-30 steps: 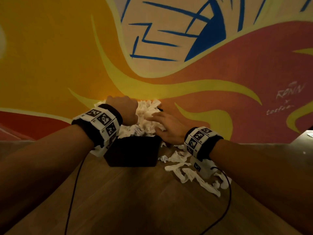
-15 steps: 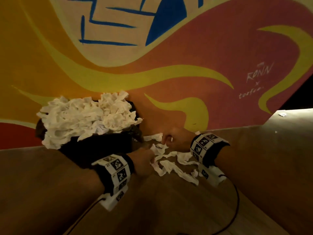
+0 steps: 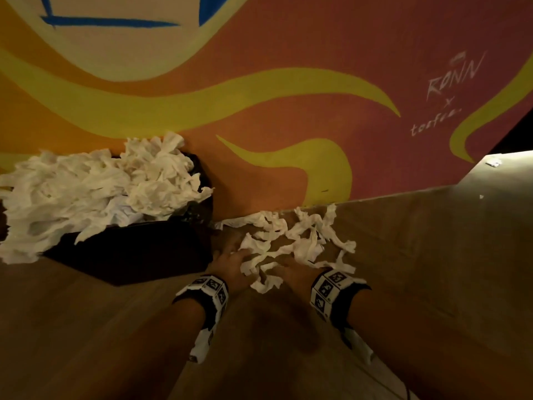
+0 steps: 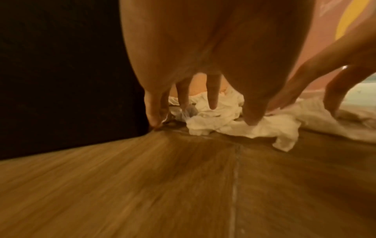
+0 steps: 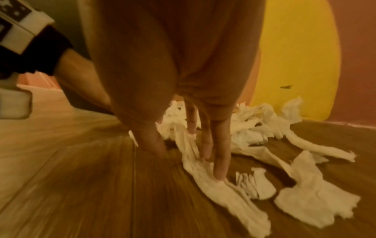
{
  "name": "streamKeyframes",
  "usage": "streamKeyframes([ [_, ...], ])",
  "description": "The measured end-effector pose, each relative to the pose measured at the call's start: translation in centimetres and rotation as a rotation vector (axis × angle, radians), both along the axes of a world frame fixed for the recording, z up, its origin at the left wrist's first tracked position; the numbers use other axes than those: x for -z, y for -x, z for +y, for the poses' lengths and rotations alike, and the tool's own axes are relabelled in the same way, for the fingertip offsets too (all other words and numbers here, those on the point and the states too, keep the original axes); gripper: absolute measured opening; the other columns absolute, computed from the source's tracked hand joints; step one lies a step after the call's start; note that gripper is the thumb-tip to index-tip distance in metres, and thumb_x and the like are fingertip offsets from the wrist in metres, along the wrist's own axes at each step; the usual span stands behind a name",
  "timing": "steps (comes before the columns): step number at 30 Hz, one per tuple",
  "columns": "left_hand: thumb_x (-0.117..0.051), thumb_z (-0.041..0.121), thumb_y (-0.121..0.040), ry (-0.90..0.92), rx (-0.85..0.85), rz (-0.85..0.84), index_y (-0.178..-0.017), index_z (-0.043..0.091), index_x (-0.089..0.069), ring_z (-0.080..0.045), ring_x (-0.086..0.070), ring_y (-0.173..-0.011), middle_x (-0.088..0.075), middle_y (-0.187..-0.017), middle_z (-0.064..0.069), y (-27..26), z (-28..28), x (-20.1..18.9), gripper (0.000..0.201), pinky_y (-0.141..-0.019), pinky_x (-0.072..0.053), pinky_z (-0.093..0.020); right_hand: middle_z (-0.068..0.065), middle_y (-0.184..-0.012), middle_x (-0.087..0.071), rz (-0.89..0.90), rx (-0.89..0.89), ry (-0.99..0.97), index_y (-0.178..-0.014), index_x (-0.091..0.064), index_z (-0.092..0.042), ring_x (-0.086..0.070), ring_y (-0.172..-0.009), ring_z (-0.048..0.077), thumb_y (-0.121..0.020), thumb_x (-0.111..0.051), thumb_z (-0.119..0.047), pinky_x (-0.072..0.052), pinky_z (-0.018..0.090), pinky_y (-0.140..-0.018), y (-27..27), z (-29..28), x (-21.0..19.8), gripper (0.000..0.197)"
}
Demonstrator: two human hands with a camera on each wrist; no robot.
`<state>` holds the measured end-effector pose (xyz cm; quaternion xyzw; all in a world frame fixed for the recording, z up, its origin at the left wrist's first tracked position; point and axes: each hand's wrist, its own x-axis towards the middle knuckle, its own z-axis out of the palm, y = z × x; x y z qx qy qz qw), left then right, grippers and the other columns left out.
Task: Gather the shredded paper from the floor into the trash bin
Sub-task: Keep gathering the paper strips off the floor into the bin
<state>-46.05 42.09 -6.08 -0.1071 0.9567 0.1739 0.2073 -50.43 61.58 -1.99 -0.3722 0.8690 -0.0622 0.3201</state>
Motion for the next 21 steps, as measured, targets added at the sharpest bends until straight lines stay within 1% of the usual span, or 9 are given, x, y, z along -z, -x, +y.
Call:
streamKeyframes([
  [3,-0.061,0.051,-0.084,0.031,0.026,0.009,-0.133,0.035,-0.048,-0.028,-0.028,-0.137,-0.025,-0.15,-0.003,-0.6,0.8,0.2,0.053,-0.111,-0.032,-0.043,0.002,-0.157,-0.021,0.037,0.035,0.007,-0.148,-0.029,-0.027,-0.02,-0.143,0.029,-0.1,-0.04,-0.04,-0.019,0.042,-0.116,0.0,0.3,2.1,0.051],
  [5,-0.061,0.039,-0.089,-0.006,0.004,0.051,-0.124,0.03,-0.055,-0.022,-0.038,-0.129,-0.036,-0.141,-0.003,-1.2,1.5,0.7,0.037,-0.104,-0.036,-0.03,0.005,-0.146,-0.041,0.015,0.089,0.058,-0.14,-0.044,-0.024,-0.039,-0.133,0.027,-0.098,-0.045,-0.033,-0.032,0.041,-0.112,0.0,0.9,2.8,0.043],
  [7,-0.055,0.024,-0.095,-0.095,-0.033,0.079,-0.122,0.022,-0.058,-0.021,-0.042,-0.125,-0.04,-0.138,-0.004,-1.7,2.3,1.0,0.028,-0.098,-0.034,-0.023,0.01,-0.131,-0.055,-0.127,0.184,0.069,-0.129,-0.056,-0.015,-0.053,-0.119,0.028,-0.097,-0.047,-0.021,-0.042,0.039,-0.104,0.2,1.2,2.7,0.033],
  [9,-0.047,0.016,-0.097,-0.159,-0.071,0.128,-0.122,0.018,-0.059,-0.022,-0.043,-0.124,-0.044,-0.136,-0.005,-2.0,2.7,1.0,0.028,-0.099,-0.033,-0.025,0.013,-0.124,-0.059,-0.17,0.257,0.001,-0.124,-0.059,-0.008,-0.056,-0.113,0.027,-0.098,-0.046,-0.015,-0.045,0.032,-0.097,0.5,1.7,2.1,0.029],
  [11,-0.043,0.01,-0.097,-0.244,-0.118,0.19,-0.118,0.015,-0.061,-0.023,-0.048,-0.12,-0.052,-0.13,-0.007,-2.2,2.7,0.7,0.027,-0.099,-0.035,-0.026,0.012,-0.121,-0.058,-0.104,0.249,0.021,-0.12,-0.059,-0.006,-0.055,-0.111,0.025,-0.099,-0.046,-0.023,-0.041,0.025,-0.086,0.9,2.4,1.6,0.03],
  [14,-0.043,0.0,-0.093,-0.4,-0.132,0.32,-0.107,0.015,-0.061,-0.02,-0.054,-0.111,-0.058,-0.116,-0.003,-2.4,2.9,0.5,0.027,-0.089,-0.039,-0.021,0.013,-0.121,-0.052,0.031,0.152,0.075,-0.124,-0.053,-0.007,-0.049,-0.114,0.027,-0.1,-0.043,-0.035,-0.036,0.028,-0.088,1.2,3.0,1.3,0.038],
  [16,-0.045,0.004,-0.094,-0.471,-0.11,0.338,-0.111,0.018,-0.058,-0.018,-0.053,-0.11,-0.052,-0.117,0.002,-2.4,3.5,0.6,0.025,-0.087,-0.039,-0.019,0.01,-0.113,-0.051,0.078,0.168,0.214,-0.119,-0.053,-0.004,-0.049,-0.105,0.026,-0.101,-0.042,-0.031,-0.035,0.027,-0.087,1.5,3.2,1.2,0.034],
  [18,-0.048,0.027,-0.096,-0.478,-0.056,0.241,-0.128,0.026,-0.05,-0.017,-0.047,-0.115,-0.043,-0.125,0.005,-2.4,4.3,0.6,0.032,-0.096,-0.042,-0.029,0.003,-0.1,-0.044,0.157,0.235,0.377,-0.104,-0.054,-0.004,-0.046,-0.088,0.019,-0.101,-0.039,-0.028,-0.037,0.027,-0.084,1.9,3.2,1.0,0.028],
  [21,-0.045,0.055,-0.092,-0.262,0.106,0.12,-0.137,0.035,-0.041,-0.018,-0.041,-0.121,-0.041,-0.131,0.004,-2.0,5.4,1.3,0.05,-0.106,-0.036,-0.04,-0.003,-0.091,-0.037,0.244,0.33,0.484,-0.087,-0.051,-0.009,-0.038,-0.079,0.01,-0.102,-0.039,-0.028,-0.03,0.02,-0.077,2.8,3.4,0.8,0.027],
])
